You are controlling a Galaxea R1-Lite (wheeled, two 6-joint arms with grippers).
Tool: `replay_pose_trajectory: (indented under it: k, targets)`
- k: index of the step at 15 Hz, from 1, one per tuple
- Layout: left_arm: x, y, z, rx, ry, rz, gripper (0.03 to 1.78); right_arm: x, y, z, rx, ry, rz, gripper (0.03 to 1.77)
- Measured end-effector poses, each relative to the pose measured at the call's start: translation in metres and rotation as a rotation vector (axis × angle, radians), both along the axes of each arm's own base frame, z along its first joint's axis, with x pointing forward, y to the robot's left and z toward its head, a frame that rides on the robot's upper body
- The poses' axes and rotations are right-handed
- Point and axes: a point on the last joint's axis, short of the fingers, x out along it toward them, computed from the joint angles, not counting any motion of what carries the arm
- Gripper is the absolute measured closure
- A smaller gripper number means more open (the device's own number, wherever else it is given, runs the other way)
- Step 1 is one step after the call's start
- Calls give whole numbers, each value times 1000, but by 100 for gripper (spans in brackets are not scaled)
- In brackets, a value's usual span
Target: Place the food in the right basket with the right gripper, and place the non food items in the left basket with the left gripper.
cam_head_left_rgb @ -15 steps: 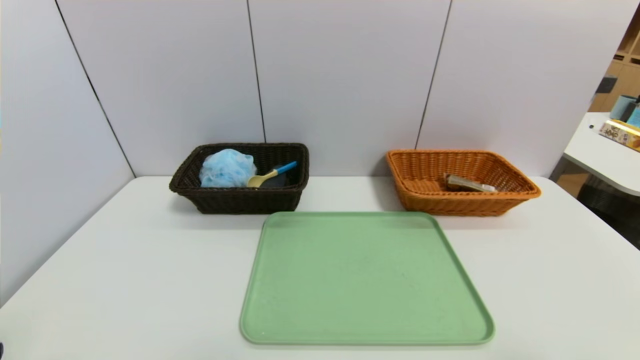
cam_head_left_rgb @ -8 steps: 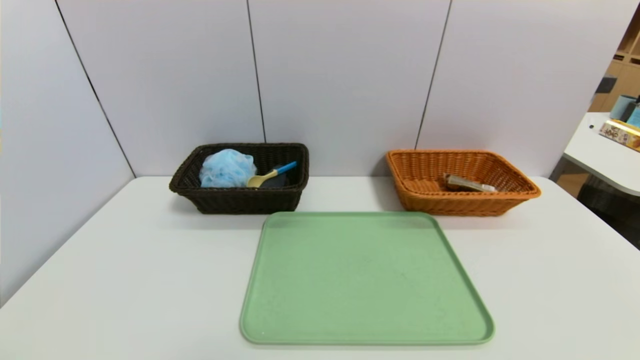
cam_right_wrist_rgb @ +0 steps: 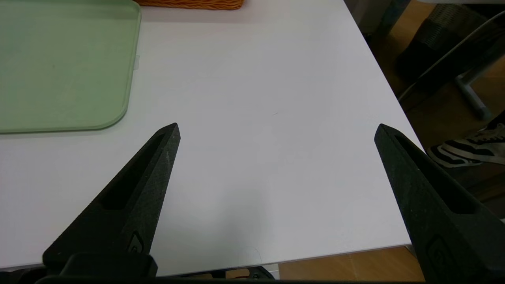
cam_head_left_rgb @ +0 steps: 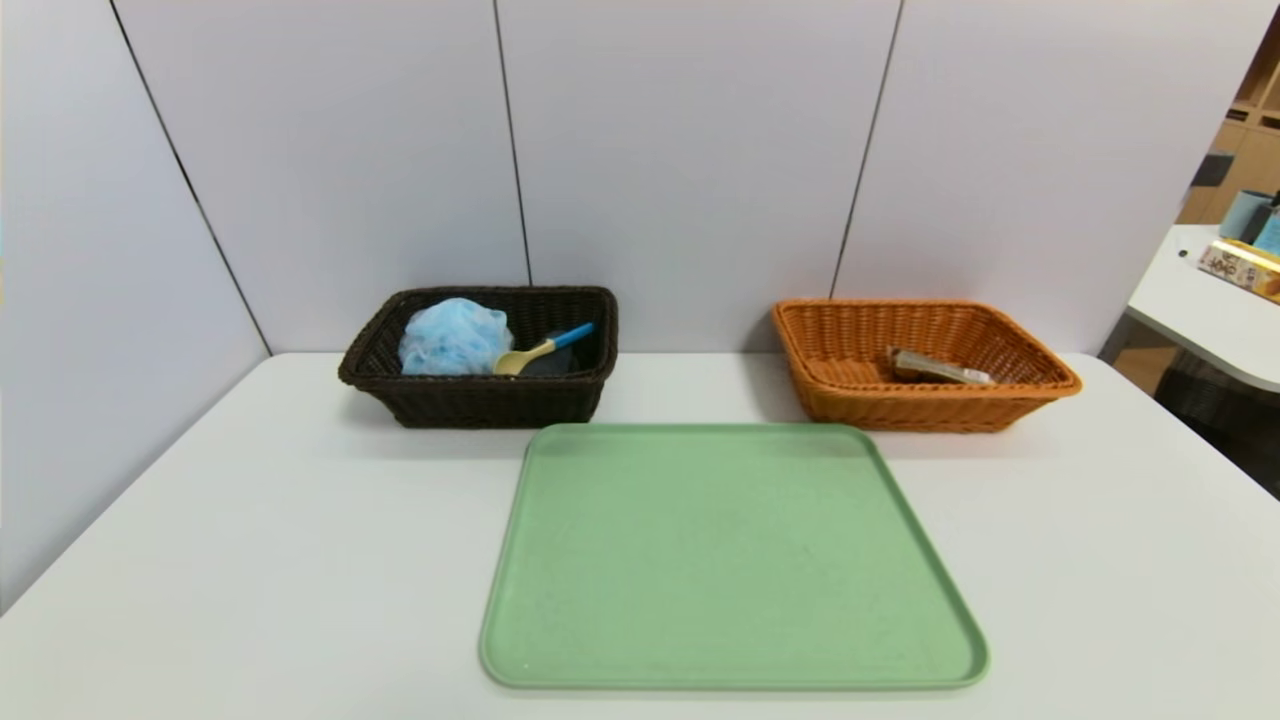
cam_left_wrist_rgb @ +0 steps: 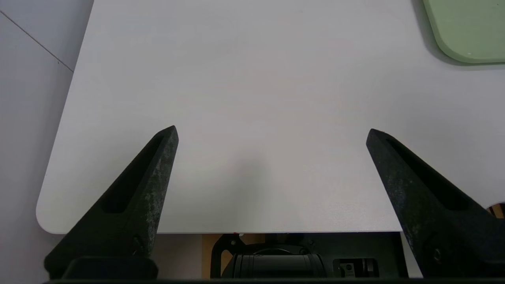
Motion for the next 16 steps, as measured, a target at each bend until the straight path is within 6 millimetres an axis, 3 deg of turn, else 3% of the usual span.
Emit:
replay_pose_trajectory:
  k: [7,13,16]
  targets:
    - [-2,0,-32,13,-101,4,12,-10,3,-26,-2,-58,34,10]
    - [20,0,-58,20,-266,33,12,8,3,-52,-19,-290,46,10]
    - [27,-1,-71,9,-316,-1,12,13,3,-72,-42,-302,56,10]
